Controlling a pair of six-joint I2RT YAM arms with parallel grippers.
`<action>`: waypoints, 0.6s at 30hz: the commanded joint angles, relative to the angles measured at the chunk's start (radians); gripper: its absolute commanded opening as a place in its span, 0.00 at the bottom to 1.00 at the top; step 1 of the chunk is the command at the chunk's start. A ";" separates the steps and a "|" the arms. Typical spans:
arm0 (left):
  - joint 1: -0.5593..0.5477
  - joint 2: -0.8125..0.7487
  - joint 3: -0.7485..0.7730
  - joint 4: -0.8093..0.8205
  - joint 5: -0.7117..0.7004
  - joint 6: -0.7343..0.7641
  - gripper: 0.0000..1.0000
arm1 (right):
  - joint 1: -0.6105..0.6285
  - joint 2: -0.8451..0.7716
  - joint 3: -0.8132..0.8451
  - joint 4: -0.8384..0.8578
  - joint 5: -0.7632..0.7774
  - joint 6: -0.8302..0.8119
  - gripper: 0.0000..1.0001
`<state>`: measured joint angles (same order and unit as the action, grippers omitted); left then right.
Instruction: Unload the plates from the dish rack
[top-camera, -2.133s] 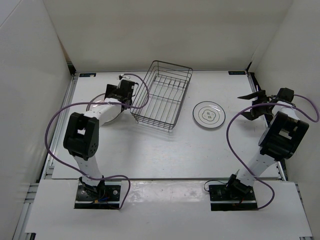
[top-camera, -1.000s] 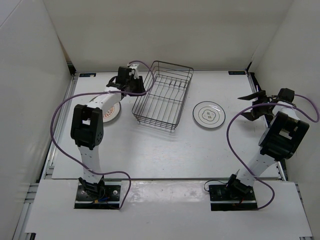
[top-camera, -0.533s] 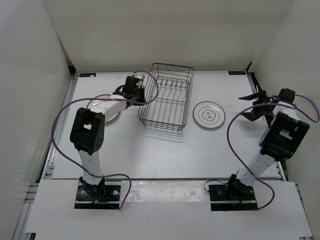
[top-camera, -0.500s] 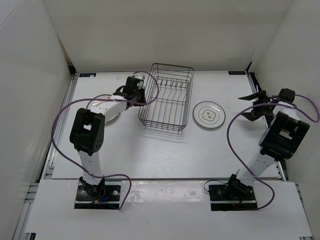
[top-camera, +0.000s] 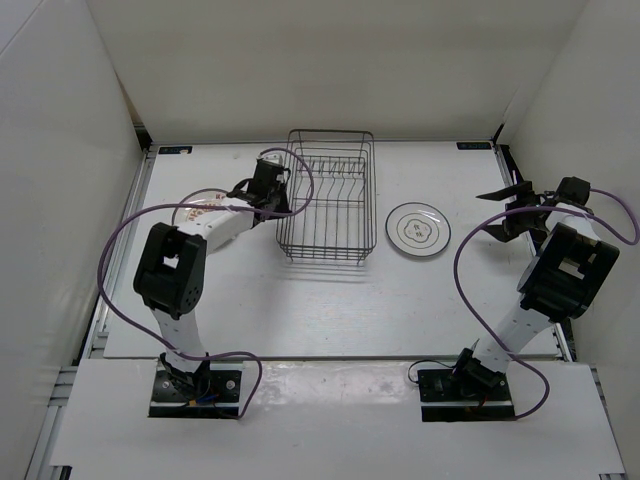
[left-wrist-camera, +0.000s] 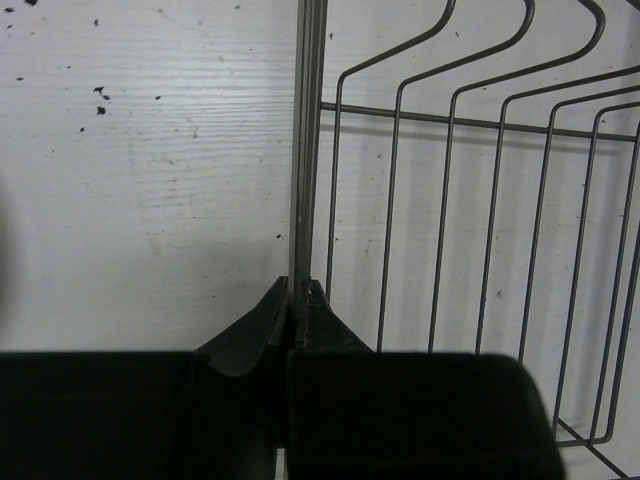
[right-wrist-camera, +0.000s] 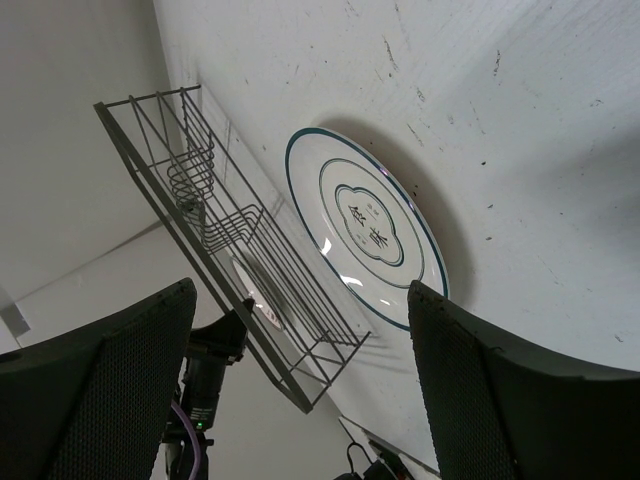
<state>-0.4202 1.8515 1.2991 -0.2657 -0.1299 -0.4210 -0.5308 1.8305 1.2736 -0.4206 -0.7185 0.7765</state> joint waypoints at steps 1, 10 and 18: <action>0.011 -0.052 -0.035 -0.052 -0.119 -0.110 0.00 | -0.043 -0.014 0.006 -0.001 0.010 0.018 0.88; 0.029 -0.035 0.018 -0.001 0.026 0.019 0.96 | -0.043 -0.019 0.001 0.002 0.008 0.018 0.88; 0.083 -0.106 0.133 -0.007 0.127 0.079 1.00 | -0.064 0.012 0.049 0.056 -0.018 0.007 0.90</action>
<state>-0.3664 1.8385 1.3605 -0.2928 -0.0708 -0.3862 -0.5423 1.8305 1.2736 -0.4046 -0.7467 0.7757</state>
